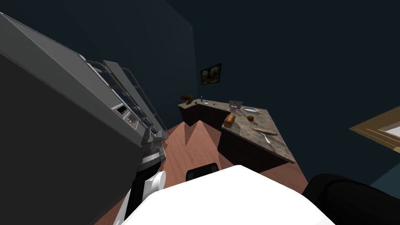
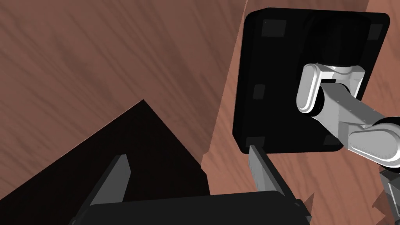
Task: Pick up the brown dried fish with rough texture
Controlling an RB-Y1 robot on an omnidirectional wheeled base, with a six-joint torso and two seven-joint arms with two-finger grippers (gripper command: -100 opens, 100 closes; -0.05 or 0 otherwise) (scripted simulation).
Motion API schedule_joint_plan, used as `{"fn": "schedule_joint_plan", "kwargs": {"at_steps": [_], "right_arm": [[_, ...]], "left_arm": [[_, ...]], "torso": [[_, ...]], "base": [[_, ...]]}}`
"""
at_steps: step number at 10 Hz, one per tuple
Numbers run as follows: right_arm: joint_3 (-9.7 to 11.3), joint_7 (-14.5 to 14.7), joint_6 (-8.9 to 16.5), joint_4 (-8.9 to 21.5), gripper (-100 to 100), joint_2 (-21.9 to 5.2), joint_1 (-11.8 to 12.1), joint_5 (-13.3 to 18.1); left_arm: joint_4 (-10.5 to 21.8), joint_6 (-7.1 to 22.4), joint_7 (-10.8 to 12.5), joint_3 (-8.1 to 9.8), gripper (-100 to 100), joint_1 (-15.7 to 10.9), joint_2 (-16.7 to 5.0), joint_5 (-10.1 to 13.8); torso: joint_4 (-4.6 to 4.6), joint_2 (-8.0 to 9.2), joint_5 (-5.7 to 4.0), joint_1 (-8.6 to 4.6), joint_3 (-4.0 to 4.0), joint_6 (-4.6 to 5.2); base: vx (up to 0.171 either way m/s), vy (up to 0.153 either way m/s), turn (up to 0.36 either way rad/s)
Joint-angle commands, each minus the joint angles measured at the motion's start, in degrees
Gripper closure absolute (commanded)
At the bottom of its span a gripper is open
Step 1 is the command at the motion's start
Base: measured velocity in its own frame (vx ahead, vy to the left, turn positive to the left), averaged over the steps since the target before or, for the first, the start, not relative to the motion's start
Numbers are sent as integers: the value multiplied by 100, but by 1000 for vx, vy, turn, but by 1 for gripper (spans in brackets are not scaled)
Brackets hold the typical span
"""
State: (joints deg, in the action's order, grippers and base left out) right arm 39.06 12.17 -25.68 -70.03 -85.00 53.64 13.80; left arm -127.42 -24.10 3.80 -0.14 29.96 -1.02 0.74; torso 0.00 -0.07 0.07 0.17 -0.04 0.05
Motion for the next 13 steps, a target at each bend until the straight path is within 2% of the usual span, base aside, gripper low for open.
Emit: {"fn": "schedule_joint_plan", "kwargs": {"at_steps": [1, 2, 3, 4, 5, 6, 7, 9, 11, 13], "right_arm": [[225, -2, 29, 201, -100, -286, 64, 102], [225, -2, 29, 201, -100, -433, 64, 102], [381, 7, 18, 386, -100, -687, 132, 170], [381, 7, 18, 386, -100, -751, 132, 170], [520, 12, 6, 551, -100, -993, 181, 231], [520, 12, 6, 551, -100, -1046, 181, 231], [643, 11, -8, 695, -100, -1249, 210, 288], [643, 11, -8, 695, -100, -1311, 210, 288], [836, -5, -42, 910, -100, -1697, 204, 386], [836, -5, -42, 910, -100, -1737, 204, 386]], "left_arm": [[0, 0, 0, 0, 0, 0, 0, 0], [0, 0, 0, -1, 0, 0, 0, 0], [0, 0, 0, 0, 0, 0, 0, 0], [0, 0, 0, 0, 0, 0, 0, 0], [0, 0, 0, 0, 0, 0, 0, 0], [0, 0, 0, 0, 0, 0, 0, 0], [0, 0, 0, 1, 0, 1, -1, 0], [0, 0, 0, 1, 0, 0, -1, 0], [0, 0, 0, 0, 0, 0, -1, 0], [0, 0, 0, 1, 0, 1, -1, 0]], "torso": [[0, 0, 0, 0, 0, 0], [-2, -12, 1, 4, -7, -6], [-2, -8, 0, 2, -5, -1], [-3, -17, -1, 1, -9, -6], [-3, -12, -1, -6, -8, 0], [-3, -16, -4, -13, -9, -6], [-2, -11, -4, -13, -7, 2], [-3, -12, -5, -15, -8, 0], [0, -3, -6, -21, -1, -3], [-7, -29, -11, -34, -17, 2]], "base": [[93, 65, 204], [74, 52, 118], [102, 54, 229], [86, 25, 85], [93, 10, 193], [88, 4, 98], [102, 8, 117], [62, -3, 62], [111, -30, 211], [94, -44, 27]]}}
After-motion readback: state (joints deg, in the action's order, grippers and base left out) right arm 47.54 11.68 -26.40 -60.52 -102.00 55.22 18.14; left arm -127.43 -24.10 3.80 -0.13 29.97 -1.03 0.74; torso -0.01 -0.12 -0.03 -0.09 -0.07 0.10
